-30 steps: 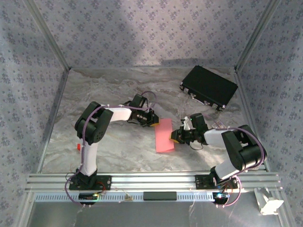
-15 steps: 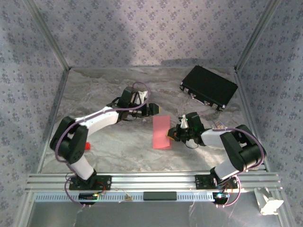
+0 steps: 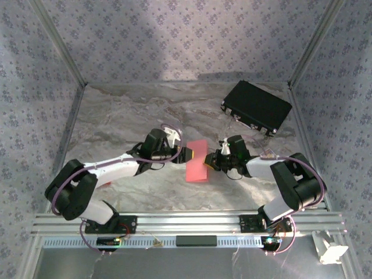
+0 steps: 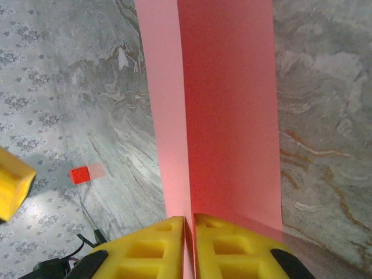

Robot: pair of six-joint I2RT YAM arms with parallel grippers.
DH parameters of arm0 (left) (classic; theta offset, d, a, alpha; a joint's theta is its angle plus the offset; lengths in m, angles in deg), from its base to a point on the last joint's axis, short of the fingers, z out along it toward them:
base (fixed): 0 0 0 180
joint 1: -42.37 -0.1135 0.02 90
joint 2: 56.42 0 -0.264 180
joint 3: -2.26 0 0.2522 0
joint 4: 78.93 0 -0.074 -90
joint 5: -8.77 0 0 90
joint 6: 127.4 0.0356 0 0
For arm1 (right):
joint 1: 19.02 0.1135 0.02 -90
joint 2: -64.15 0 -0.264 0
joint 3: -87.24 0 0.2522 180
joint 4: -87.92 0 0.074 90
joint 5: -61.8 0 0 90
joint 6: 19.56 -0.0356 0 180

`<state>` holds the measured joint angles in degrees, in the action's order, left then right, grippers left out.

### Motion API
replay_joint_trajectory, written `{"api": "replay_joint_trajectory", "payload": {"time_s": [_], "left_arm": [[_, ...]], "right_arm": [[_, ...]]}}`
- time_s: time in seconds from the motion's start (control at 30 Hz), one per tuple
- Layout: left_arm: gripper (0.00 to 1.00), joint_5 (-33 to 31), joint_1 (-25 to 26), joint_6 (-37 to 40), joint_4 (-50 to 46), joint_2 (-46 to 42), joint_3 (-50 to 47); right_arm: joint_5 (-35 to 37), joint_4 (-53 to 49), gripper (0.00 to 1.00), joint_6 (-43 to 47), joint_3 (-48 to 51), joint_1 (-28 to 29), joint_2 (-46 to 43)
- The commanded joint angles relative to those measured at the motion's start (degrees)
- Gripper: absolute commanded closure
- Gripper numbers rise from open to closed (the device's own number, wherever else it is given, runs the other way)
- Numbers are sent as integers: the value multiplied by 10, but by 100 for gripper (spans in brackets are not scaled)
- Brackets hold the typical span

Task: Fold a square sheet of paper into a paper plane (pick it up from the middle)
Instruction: Fold the triangle a second time at the center of the table.

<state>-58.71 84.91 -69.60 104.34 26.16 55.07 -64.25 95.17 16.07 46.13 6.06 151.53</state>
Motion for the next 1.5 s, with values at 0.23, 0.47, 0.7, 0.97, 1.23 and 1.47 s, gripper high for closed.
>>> {"api": "replay_joint_trajectory", "payload": {"time_s": [0.23,0.47,0.7,0.97,1.23,1.47], "left_arm": [[42,-56,78,156,52,-48,-33],[40,-154,157,270,-27,-44,-40],[38,-269,227,326,-53,-1,-22],[34,-407,296,368,-50,68,3],[34,-484,322,398,-18,104,15],[35,-489,324,409,-14,132,41]], "right_arm": [[-18,-23,89,18,-22,-9,19],[-20,-24,91,12,-28,-9,16],[-16,-34,91,8,-31,-8,6],[-13,-52,91,14,-32,-9,-1],[-13,-52,91,14,-32,-8,-2],[-11,-48,91,12,-31,-8,-4]]}}
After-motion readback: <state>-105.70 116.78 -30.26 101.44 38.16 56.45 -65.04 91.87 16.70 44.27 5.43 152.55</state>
